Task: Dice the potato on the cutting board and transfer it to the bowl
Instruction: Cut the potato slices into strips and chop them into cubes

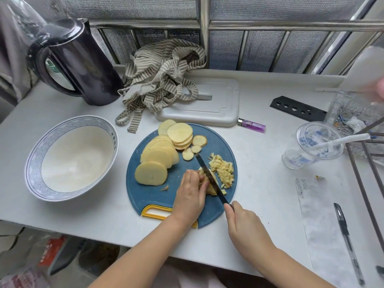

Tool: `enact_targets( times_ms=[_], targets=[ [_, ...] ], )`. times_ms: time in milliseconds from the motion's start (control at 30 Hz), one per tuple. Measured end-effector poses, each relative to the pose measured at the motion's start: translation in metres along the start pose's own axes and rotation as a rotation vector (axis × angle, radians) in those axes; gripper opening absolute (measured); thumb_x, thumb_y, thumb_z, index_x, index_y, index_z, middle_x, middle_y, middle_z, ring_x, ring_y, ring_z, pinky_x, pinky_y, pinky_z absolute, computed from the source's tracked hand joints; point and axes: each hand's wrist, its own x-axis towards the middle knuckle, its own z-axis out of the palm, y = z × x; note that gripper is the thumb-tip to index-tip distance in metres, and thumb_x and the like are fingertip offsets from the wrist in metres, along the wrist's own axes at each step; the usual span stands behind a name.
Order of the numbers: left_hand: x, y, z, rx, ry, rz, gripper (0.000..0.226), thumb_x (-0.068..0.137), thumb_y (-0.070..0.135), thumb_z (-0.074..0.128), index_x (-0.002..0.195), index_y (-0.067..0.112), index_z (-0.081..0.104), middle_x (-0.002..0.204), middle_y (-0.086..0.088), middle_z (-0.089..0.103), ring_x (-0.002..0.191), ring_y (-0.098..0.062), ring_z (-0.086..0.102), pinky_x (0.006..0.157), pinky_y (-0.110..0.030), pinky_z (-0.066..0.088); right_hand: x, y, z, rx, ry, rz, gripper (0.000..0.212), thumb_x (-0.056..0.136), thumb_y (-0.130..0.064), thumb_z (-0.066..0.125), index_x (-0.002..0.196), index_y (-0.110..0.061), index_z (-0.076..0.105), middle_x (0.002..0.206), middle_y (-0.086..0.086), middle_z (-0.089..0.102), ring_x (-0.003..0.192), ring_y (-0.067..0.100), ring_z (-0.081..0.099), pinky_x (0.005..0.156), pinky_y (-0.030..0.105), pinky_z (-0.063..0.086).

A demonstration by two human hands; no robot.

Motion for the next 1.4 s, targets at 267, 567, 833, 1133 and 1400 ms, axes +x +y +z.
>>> enact_targets(
  times_ms=[267,567,833,1133,1400],
  targets=[
    [0.002,-0.002,0.001,-0.018,0.007,0.003,0.010,0.094,0.028,0.045,0.091,0.021,0.038,0.094,0.007,0.038,0.082,-0.015,0.045,0.069,-0.021,0.038,0.005,-0.008,-0.001,-0.049,-0.038,0.042,0.032,0.103,-0.043,0.023,0.088,-0.020,0.039,0.090,0.005,0.062,0.089,0.027,0.059,0.073,0.036,0.043],
    [0.003,-0.002,0.002,-0.035,0.009,0.006,0.011,0.094,0.027,0.045,0.090,0.021,0.037,0.092,0.007,0.036,0.079,-0.014,0.043,0.068,-0.020,0.036,0.014,-0.011,-0.005,-0.107,-0.061,0.050,0.037,0.103,-0.043,0.022,0.086,-0.017,0.042,0.079,0.001,0.050,0.076,0.023,0.049,0.067,0.033,0.038],
    [0.002,-0.001,0.001,-0.038,0.027,0.011,0.011,0.095,0.027,0.046,0.090,0.019,0.040,0.092,0.002,0.042,0.080,-0.013,0.042,0.068,-0.022,0.038,0.012,-0.014,-0.001,-0.088,-0.011,0.076,0.036,0.104,-0.042,0.024,0.086,-0.017,0.044,0.078,-0.001,0.051,0.073,0.021,0.048,0.066,0.030,0.037],
    [0.002,0.002,-0.004,-0.070,0.013,-0.049,0.017,0.094,0.029,0.053,0.093,0.013,0.049,0.095,0.008,0.042,0.080,-0.001,0.042,0.072,-0.004,0.034,0.014,-0.011,-0.017,0.149,-0.019,0.151,0.046,0.104,-0.040,0.025,0.068,-0.019,0.043,0.070,-0.001,0.052,0.065,0.011,0.049,0.059,0.025,0.036],
    [0.002,0.003,-0.007,-0.138,0.026,-0.076,0.017,0.091,0.023,0.058,0.097,0.008,0.052,0.099,0.002,0.048,0.091,0.007,0.046,0.076,-0.003,0.035,0.015,-0.007,-0.016,0.236,0.020,0.178,0.050,0.103,-0.042,0.026,0.066,-0.015,0.046,0.065,0.002,0.054,0.061,0.019,0.052,0.065,0.032,0.040]
  ],
)
